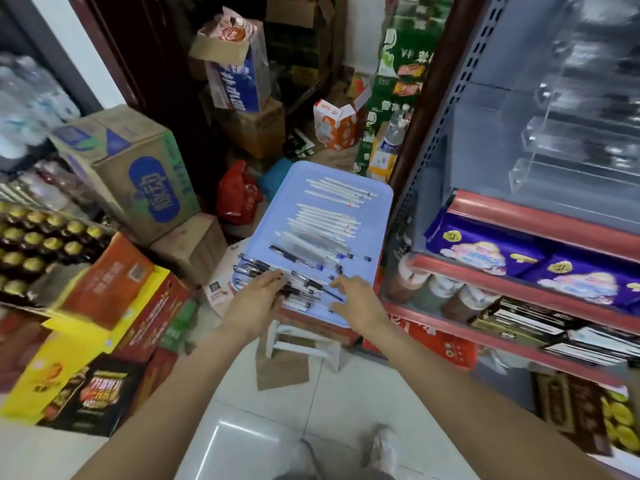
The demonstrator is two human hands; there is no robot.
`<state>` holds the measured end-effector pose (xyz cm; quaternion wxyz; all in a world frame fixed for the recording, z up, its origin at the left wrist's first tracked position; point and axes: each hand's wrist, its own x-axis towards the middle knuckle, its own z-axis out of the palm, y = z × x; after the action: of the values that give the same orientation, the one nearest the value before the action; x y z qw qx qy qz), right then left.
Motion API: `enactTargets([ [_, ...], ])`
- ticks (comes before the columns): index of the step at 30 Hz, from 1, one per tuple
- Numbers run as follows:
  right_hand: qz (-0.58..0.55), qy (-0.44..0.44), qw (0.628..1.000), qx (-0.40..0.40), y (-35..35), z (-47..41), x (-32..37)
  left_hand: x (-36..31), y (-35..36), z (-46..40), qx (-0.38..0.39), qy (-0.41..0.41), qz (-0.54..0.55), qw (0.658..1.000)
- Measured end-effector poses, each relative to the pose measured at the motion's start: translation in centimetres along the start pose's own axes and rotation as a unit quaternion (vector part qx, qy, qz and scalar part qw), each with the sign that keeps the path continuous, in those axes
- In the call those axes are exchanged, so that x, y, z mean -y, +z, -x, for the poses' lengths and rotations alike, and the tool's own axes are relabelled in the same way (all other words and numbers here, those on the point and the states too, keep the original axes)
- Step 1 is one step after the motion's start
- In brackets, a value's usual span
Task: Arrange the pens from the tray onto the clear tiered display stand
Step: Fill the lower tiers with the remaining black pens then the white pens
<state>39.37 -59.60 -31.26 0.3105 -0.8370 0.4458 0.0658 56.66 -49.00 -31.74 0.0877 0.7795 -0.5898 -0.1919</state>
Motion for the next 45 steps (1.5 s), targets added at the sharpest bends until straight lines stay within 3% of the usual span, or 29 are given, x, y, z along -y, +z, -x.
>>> enactTargets([
  [7,-0.026,0.019,0.999,-0.024,0.6,-1.3,-0.1,1.1,0.0,-1.1,-0.088,0.026,0.028,0.995],
  [11,-0.052,0.025,0.998,-0.032,0.6,-1.4,-0.6,1.2,-0.5,-2.2,-0.060,0.017,0.033,0.997],
  [14,-0.081,0.031,0.995,-0.055,0.1,-1.3,-0.8,0.6,-1.2,-2.6,-0.086,0.004,0.137,0.987],
  [18,-0.243,0.049,0.962,-0.114,-2.1,-0.4,-0.6,-1.1,-2.9,-2.4,-0.121,-0.020,0.360,0.925],
  [21,-0.398,0.060,0.905,-0.137,-4.9,0.8,-0.4,-3.5,-4.4,-2.9,-0.158,-0.058,0.515,0.841],
  [24,-0.438,0.035,0.885,-0.153,-8.1,2.5,-0.7,-6.6,-6.0,-4.0,-0.138,-0.082,0.625,0.764],
  [26,-0.425,0.025,0.885,-0.187,-10.3,3.6,-1.3,-9.0,-7.0,-5.0,-0.106,-0.057,0.653,0.748],
  [29,-0.413,0.006,0.882,-0.227,-13.7,4.7,-2.9,-13.7,-8.6,-6.5,-0.099,-0.008,0.628,0.772],
  [35,-0.438,-0.038,0.869,-0.227,-20.3,7.1,-7.3,-24.4,-10.7,-9.6,-0.142,0.119,0.467,0.865],
  [42,-0.342,-0.093,0.908,-0.224,-27.5,9.3,-14.8,-35.7,-10.7,-12.6,-0.178,0.172,0.406,0.879],
  [45,-0.377,-0.103,0.878,-0.278,-31.4,10.1,-18.4,-38.9,-10.8,-14.2,-0.170,0.194,0.315,0.914],
])
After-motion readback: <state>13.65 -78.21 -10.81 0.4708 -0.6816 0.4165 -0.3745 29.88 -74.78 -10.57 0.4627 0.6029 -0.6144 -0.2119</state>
